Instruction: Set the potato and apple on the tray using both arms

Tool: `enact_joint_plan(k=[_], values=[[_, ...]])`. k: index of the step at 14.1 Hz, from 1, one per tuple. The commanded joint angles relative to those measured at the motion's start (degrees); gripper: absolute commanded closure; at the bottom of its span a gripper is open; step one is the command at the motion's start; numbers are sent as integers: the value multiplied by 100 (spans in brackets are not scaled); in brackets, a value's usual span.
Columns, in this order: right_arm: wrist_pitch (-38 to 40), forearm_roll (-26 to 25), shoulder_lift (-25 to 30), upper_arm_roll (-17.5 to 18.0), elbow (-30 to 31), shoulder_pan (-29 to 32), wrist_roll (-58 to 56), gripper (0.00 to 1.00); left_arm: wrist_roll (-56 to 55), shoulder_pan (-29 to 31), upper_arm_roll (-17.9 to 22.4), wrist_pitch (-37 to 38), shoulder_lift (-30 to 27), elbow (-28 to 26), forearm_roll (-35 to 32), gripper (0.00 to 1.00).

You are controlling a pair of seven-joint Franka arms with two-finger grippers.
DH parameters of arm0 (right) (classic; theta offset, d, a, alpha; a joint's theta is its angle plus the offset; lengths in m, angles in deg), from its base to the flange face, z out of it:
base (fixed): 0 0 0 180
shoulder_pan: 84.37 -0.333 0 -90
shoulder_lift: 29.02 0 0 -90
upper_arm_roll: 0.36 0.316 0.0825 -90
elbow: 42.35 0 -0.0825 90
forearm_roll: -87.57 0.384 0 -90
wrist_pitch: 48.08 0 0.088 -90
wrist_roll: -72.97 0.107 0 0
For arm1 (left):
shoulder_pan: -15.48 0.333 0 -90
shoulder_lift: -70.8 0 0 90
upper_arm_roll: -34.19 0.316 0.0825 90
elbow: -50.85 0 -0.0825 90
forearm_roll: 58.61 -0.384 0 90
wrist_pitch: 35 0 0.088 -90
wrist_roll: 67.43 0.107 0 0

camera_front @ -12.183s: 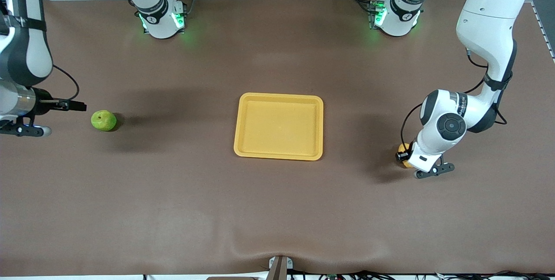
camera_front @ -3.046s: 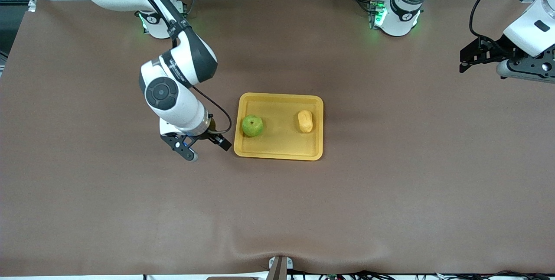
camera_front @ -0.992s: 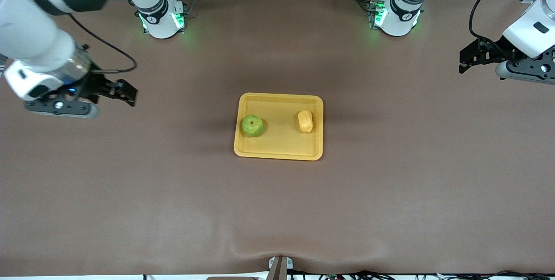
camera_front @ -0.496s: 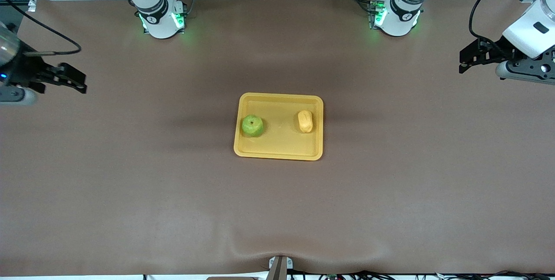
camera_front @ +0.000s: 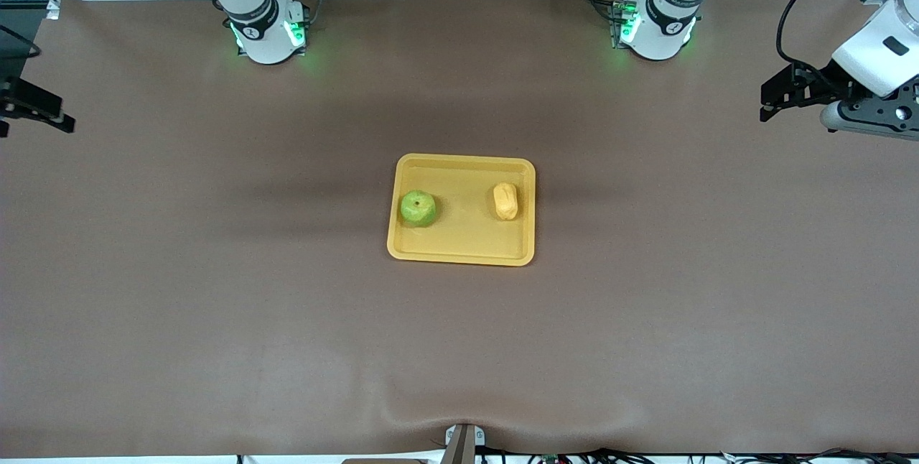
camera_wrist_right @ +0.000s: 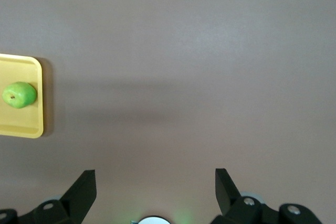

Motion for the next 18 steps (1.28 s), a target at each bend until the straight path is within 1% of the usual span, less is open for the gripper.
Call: enact_joint_plan(k=[1,5,8,10,17,18], values=[[142,43,60,-147,9,-35,-173,0,24,34,-30,59,49,105,57,0],[195,51,209,-236,175,-53,-234,0,24,34,-21,58,67,106,57,0],[142,52,288,-245,219,-53,-279,0,6,43,-21,50,67,114,57,0],[-16,51,367,-245,403,-53,-287,0,24,43,-21,50,76,114,57,0],[63,-1,420,-174,430,-150,-217,0,24,43,-21,50,76,114,57,0],[132,-53,420,-235,465,-167,-208,0,24,43,-21,50,76,114,57,0]])
